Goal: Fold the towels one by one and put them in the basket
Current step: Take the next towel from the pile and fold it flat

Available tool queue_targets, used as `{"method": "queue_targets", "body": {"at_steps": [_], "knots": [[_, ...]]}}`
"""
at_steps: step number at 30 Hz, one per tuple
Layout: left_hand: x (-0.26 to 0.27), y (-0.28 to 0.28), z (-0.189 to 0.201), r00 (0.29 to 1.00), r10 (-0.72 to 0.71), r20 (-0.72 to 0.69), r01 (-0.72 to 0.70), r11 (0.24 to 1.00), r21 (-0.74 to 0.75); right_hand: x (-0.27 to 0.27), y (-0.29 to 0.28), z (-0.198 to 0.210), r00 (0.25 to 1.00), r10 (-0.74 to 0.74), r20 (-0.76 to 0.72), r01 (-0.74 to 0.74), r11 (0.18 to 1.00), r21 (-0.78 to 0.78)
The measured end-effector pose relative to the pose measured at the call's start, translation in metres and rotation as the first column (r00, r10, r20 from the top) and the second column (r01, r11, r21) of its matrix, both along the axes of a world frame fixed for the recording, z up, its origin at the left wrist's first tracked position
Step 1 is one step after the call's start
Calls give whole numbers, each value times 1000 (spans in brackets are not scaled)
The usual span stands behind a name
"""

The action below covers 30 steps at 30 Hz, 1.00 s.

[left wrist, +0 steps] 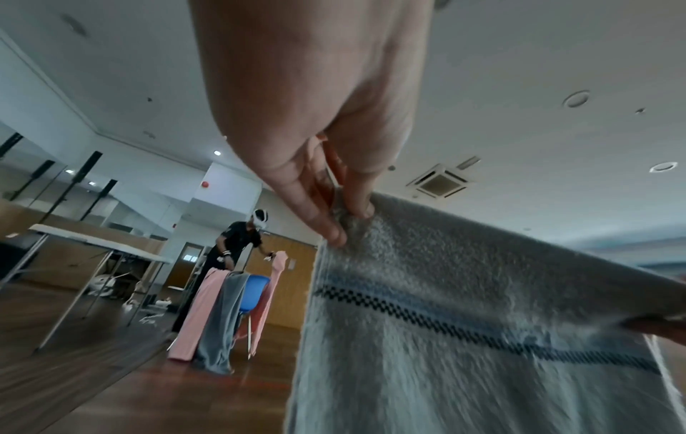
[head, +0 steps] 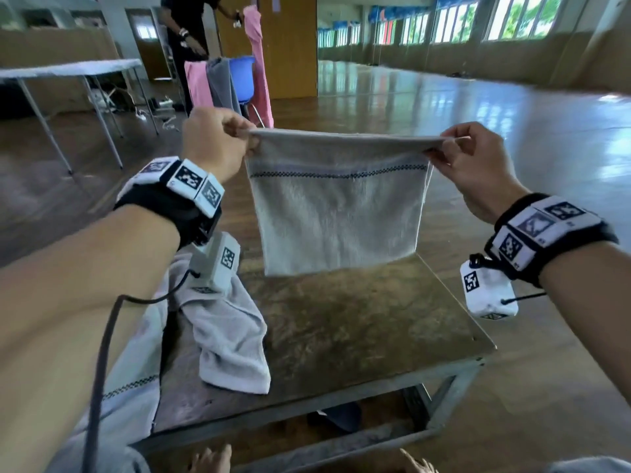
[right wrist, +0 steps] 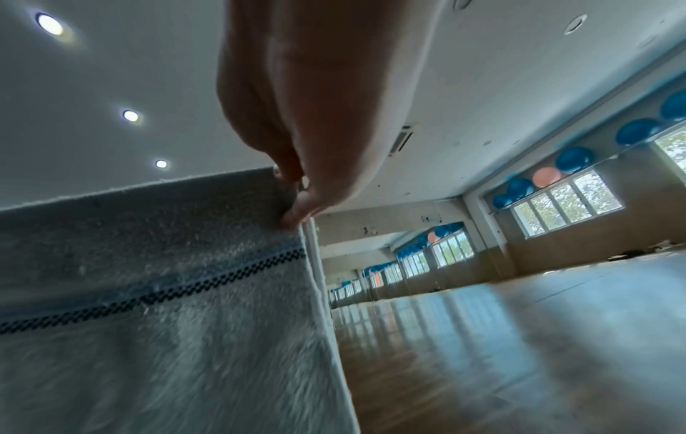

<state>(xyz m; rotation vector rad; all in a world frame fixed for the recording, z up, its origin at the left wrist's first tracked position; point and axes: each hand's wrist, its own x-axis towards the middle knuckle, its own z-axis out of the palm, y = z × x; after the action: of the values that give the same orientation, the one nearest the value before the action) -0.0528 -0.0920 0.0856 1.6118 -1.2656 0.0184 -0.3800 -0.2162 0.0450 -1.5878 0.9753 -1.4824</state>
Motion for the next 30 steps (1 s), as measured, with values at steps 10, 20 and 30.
{"method": "queue_targets", "body": {"at_steps": [10,20,30], "knots": [[-20,64,-88,978,-203,48,182,944,275,-64,51,-75,923,19,-383,26,994,111],[-8,93,-169,871,-332,-363,476,387,789,-86,81,-141,704,527,-476,-150,765,626],[0,26,-210,988,-97,-116,147,799,583,-31,18,-170,736,63,-674,113,970,215]]}}
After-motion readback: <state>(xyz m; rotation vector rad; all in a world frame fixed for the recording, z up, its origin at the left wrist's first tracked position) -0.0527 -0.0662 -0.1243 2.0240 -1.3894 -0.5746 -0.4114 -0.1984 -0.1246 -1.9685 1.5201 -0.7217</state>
